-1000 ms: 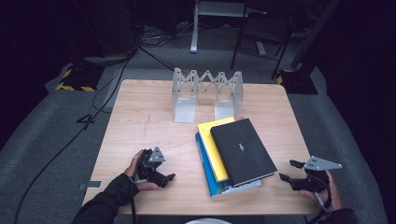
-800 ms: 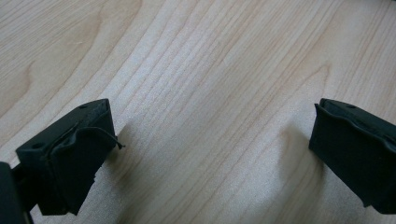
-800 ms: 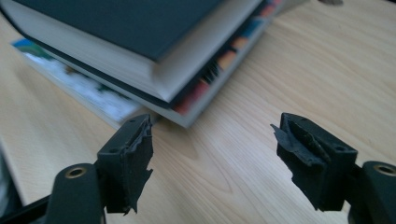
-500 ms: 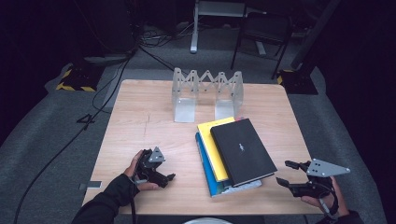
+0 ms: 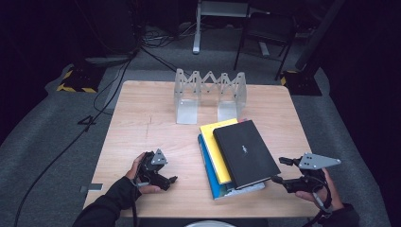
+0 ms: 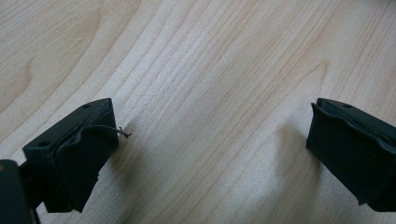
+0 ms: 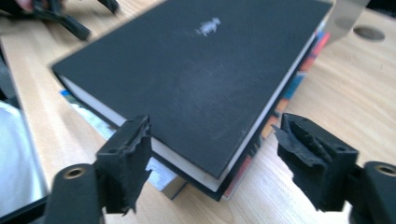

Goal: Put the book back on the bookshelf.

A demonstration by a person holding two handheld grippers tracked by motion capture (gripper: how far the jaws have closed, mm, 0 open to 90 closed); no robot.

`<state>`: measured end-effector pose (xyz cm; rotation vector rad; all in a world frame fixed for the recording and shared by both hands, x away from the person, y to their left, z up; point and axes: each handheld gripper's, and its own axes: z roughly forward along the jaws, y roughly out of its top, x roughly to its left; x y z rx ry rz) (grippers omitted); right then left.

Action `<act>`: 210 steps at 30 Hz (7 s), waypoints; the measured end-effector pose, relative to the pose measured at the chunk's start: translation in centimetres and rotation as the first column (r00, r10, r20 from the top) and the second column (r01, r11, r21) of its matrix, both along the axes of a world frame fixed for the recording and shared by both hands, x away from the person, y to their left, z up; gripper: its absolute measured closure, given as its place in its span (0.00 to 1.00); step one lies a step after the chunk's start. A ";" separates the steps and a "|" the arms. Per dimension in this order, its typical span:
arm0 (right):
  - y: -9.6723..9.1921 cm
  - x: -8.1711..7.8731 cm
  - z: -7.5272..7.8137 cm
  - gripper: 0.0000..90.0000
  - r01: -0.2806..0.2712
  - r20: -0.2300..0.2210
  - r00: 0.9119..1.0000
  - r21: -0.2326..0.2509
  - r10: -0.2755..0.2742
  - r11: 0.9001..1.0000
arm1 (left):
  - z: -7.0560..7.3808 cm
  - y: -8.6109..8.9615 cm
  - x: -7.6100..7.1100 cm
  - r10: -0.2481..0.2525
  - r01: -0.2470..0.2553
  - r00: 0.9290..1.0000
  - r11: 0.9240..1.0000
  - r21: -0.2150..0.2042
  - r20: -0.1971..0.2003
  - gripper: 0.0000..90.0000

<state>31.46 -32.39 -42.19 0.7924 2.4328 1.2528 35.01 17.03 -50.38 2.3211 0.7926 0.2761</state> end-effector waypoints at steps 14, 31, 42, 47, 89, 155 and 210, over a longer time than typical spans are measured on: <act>1.9 0.7 -1.3 0.16 -0.074 -0.044 0.996 -0.017 0.073 0.997 | 2.0 -1.5 -1.0 -0.059 0.060 0.997 0.998 -0.030 0.044 0.22; 4.1 0.6 -1.1 0.16 -0.084 -0.025 0.996 0.002 0.084 0.996 | 3.4 -3.6 0.9 -0.069 0.074 0.993 0.996 -0.042 0.094 0.22; 5.5 0.8 -0.8 0.16 -0.093 -0.016 0.996 -0.005 0.092 0.996 | 3.8 -5.2 2.1 -0.093 0.099 0.990 0.994 -0.052 0.110 0.22; 6.2 1.0 -0.8 0.16 -0.091 -0.017 0.996 -0.008 0.091 0.996 | 3.9 -5.5 2.9 -0.086 0.094 0.991 0.993 -0.074 0.101 0.22; 7.7 6.6 0.4 0.14 -0.091 -0.138 0.986 0.038 0.096 0.995 | 3.4 -7.8 8.1 -0.006 0.017 0.987 0.997 -0.069 0.162 0.26; 9.5 6.4 6.4 0.68 -0.240 0.375 0.907 0.084 0.193 0.967 | 10.7 -9.9 11.4 0.044 0.043 0.954 0.959 -0.280 0.296 0.90; 7.6 1.5 4.3 0.76 -0.268 0.455 0.873 0.149 0.175 0.952 | 9.1 -13.3 5.7 -0.348 0.374 0.928 0.863 -0.339 0.137 0.04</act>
